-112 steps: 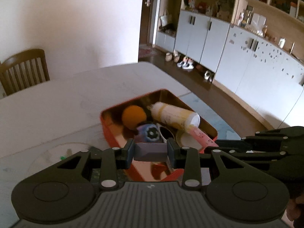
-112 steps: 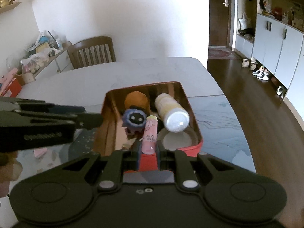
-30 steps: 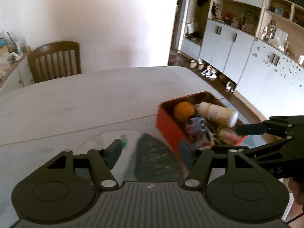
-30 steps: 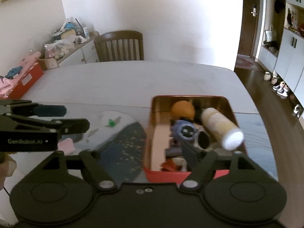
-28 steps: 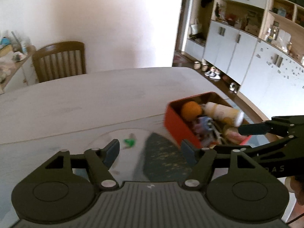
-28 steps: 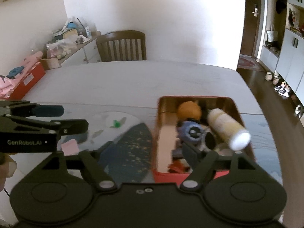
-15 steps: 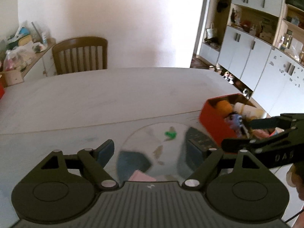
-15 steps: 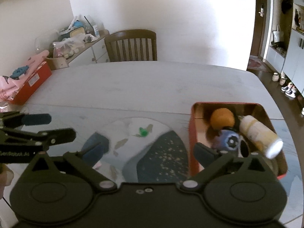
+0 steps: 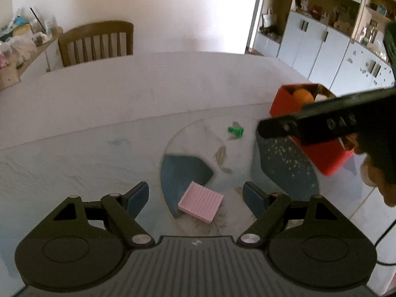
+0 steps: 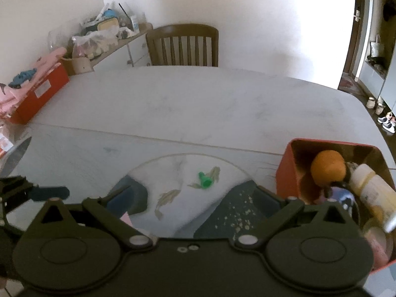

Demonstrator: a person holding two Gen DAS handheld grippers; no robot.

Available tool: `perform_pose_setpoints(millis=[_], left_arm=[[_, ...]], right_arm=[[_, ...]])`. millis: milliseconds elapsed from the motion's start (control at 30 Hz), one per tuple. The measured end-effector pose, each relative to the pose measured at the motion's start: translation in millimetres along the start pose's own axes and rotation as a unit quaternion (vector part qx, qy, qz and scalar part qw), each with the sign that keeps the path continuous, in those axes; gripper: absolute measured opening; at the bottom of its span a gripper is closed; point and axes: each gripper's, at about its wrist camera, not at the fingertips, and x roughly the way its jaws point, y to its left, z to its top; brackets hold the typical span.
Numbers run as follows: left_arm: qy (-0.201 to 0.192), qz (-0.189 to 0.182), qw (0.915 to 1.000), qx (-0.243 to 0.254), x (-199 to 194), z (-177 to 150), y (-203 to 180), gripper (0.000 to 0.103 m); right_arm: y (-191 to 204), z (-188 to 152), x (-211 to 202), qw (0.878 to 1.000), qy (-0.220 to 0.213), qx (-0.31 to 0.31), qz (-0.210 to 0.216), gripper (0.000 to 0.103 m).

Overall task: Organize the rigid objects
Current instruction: 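Withdraw both open tools from the box back over the placemat, then grasp the pink sponge with the left tool while the right tool grasps the green-capped item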

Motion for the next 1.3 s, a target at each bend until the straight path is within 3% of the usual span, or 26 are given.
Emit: perform_pose_setpoints(millis=[267,633,733,867,967,1100,1133,1300], left_arm=[[0.013,-0.006,0.9994,0.033,26,-11,-10,0.083],[0.027,0.004,0.9987,0.043,49,-18,-8,0.082],[0.021,0.010,0.9983,0.053,50,-18,-9,0.077],[0.013,0.014,0.9978,0.063,48,-19,-11,0.059],[0.011,0.011,0.9977,0.065,47,-18,-11,0.054],[0.008,0.013,0.9974,0.070,47,-18,-11,0.041],[0.008,0.012,0.9974,0.071,47,-18,-12,0.040],[0.010,0.014,0.9974,0.071,48,-18,-12,0.040]], right_arm=[[-5,5,40,1.000,0.026,-0.015,-0.007,0.093],[-7,4,71,0.998,0.053,-0.024,-0.006,0.063],[-5,5,73,0.998,0.050,-0.035,-0.009,0.055],[-2,1,70,0.997,0.044,-0.055,-0.015,0.044],[1,-1,69,0.997,0.042,-0.059,-0.014,0.037],[3,-1,69,0.997,0.041,-0.066,-0.016,0.020],[6,-1,69,0.997,0.040,-0.068,-0.017,0.015],[9,0,64,0.996,0.041,-0.073,-0.027,0.014]])
